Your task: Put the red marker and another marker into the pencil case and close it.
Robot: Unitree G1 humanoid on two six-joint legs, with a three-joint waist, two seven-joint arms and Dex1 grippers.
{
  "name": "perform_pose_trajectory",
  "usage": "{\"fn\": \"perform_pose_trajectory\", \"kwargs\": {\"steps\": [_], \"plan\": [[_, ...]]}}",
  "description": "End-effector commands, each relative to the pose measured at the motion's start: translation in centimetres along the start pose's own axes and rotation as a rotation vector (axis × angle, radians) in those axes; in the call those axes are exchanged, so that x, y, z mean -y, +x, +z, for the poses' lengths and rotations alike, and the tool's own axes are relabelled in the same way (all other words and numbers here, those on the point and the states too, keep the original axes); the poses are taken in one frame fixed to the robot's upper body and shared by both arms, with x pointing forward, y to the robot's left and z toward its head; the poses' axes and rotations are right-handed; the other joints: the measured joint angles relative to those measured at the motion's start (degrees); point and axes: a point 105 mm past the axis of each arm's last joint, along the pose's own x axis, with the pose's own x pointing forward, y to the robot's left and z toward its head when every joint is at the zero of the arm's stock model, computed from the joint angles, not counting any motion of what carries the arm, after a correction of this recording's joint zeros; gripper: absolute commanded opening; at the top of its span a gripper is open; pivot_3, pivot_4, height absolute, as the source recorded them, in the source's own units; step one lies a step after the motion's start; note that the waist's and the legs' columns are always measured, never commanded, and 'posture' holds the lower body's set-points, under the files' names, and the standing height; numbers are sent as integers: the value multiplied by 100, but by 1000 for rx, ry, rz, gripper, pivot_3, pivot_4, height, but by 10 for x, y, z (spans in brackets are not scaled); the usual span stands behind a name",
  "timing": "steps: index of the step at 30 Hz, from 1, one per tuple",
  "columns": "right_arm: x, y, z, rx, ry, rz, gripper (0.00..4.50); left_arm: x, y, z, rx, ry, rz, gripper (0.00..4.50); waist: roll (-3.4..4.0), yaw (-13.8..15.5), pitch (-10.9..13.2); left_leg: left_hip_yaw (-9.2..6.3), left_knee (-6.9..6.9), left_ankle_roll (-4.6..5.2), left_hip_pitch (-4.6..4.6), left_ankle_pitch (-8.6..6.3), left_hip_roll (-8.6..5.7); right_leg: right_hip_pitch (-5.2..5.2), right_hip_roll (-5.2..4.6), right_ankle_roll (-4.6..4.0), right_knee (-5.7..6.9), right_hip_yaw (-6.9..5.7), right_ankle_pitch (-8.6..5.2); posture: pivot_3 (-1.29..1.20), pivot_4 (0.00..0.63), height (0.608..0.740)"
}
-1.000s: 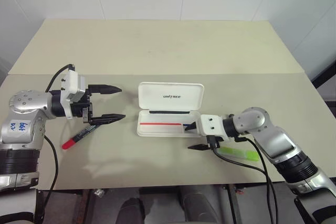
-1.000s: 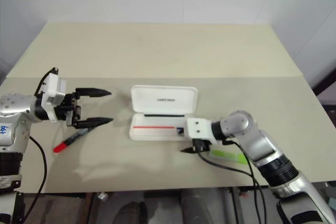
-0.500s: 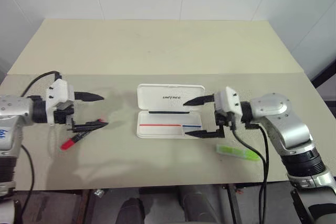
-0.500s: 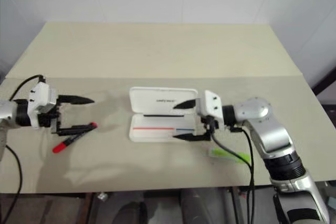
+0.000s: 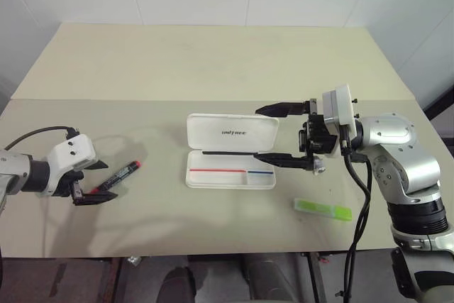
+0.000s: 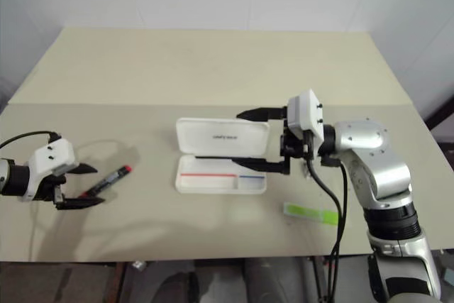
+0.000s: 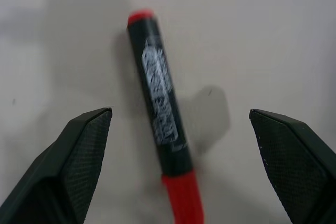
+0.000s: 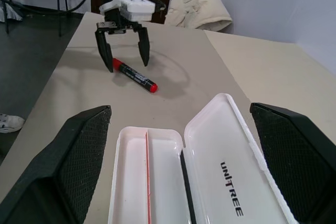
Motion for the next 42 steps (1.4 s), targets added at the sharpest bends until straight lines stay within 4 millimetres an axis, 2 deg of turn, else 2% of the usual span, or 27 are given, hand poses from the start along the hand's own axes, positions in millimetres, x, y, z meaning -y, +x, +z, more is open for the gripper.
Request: {"fn": "perform_pose_trajectory", "kwargs": {"steps": [1, 3, 6, 12, 16, 20, 23, 27, 33, 36, 42], "plan": [[-1, 2, 15, 31, -59, -5, 4488, 0, 0, -4, -87, 11, 44, 4500, 0, -3, 0, -1, -2, 0, 0, 0, 0, 0, 0, 1, -1, -1, 0, 0, 150, 740], [-2, 2, 16, 33, -61, -12, 4488, -3, 0, -10, -121, -2, 62, 4500, 0, -16, 0, 0, -8, 0, 2, 0, 0, -2, 0, 5, -1, -1, 1, 0, 150, 740], [-2, 2, 17, 33, -63, -24, 4500, -4, 1, -17, -155, -26, 61, 3870, 0, -12, 0, -1, -12, 0, 2, 0, 1, -7, 1, 5, 4, -4, 1, 0, 150, 740], [0, -1, 18, 28, -71, -55, 4500, -10, 3, -31, -215, -20, 85, 1906, 3, -6, -1, 0, -9, 0, 6, 0, 0, -5, 0, -2, 6, -4, -3, 0, 150, 740], [1, -3, 17, 16, -74, -69, 4500, -16, 5, -26, -188, -11, 100, 616, 3, -7, -1, -1, -5, 12, 18, 7, 0, -1, 1, -26, 21, -3, -15, 0, 150, 740], [2, -5, 17, 15, -69, -78, 4500, -21, 3, -13, -155, 41, 94, 583, 3, -10, -1, -1, 0, 35, 18, 23, -2, 1, 1, -74, 20, 0, -30, 0, 150, 740], [2, -8, 14, 9, -56, -84, 4500, -25, -4, 18, -41, 126, 76, 583, -6, -8, 3, -2, 4, 47, 15, 32, -3, 2, 3, -78, 21, 0, -23, 0, 150, 740], [6, -13, 9, -11, -53, -103, 4500, -8, -5, 58, 145, 293, -53, 583, -6, 13, 3, 1, 4, 43, 4, 30, -4, 2, 0, -76, 9, 0, -23, 0, 150, 740], [7, -17, 5, -26, -54, -126, 4500, 18, -3, 80, 281, 420, -222, 583, -5, -5, 3, 0, -12, 28, 3, 12, 0, -6, 2, 15, 14, -7, 8, 0, 150, 740], [8, -20, 4, -34, -51, -148, 4500, 25, 5, 93, 325, 443, -261, 583, -3, 24, 4, -3, -14, 29, 1, 9, 0, -6, 2, 19, 16, -10, -3, 0, 150, 740], [9, -23, 1, -48, -51, -186, 4500, 21, 42, 129, 387, 494, -248, 583, -3, 146, 4, -5, 18, 27, -3, 8, -5, 5, 1, 31, 19, -6, 4, 0, 150, 740]]}}
